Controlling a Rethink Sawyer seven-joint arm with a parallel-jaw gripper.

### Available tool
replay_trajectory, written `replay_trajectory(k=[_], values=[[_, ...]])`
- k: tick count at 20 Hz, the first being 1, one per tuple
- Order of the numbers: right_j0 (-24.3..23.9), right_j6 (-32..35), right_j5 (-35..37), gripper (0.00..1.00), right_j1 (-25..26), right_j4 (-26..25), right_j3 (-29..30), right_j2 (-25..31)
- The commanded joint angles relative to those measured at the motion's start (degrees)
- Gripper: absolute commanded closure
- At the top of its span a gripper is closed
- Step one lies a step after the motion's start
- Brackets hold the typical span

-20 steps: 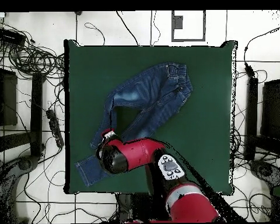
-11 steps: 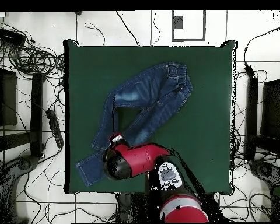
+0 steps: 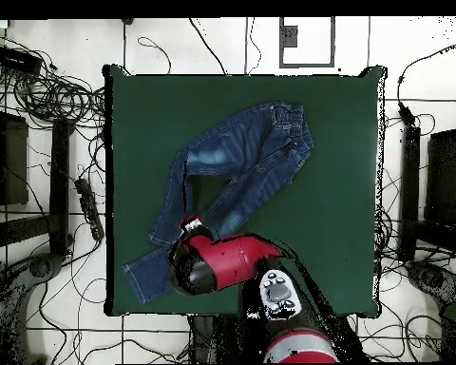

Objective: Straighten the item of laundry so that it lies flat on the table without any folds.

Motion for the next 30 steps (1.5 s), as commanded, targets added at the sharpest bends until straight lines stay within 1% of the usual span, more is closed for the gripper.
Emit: replay_trajectory(k=[1,3,6,7,9,12,13,16,20,23,26,30], values=[[-7.90,-10.59,14.31,0.00,-9.24,2.98,1.21,10.61],[-10.45,-13.58,18.45,0.00,-10.65,3.53,-0.79,12.62],[-14.22,-16.62,23.36,0.00,-11.06,4.03,-3.48,15.93],[-16.27,-18.70,25.55,0.00,-10.71,4.09,-4.99,17.62],[-18.84,-20.97,27.94,0.00,-9.69,3.42,-7.58,19.73],[-20.60,-22.82,30.24,0.00,-6.81,0.87,-12.32,20.94],[-20.76,-22.90,30.23,0.00,-5.77,-0.01,-13.65,20.98],[-21.32,-24.52,30.73,0.00,0.31,-3.42,-21.06,21.30],[-19.02,-22.42,29.62,0.00,7.36,-7.29,-29.75,18.28],[-18.34,-22.04,28.76,0.00,12.22,-8.30,-34.74,17.39],[-17.55,-20.27,27.27,0.00,14.95,-8.53,-37.21,16.60],[-18.12,-21.98,28.50,0.00,17.04,-8.43,-39.37,17.52]])
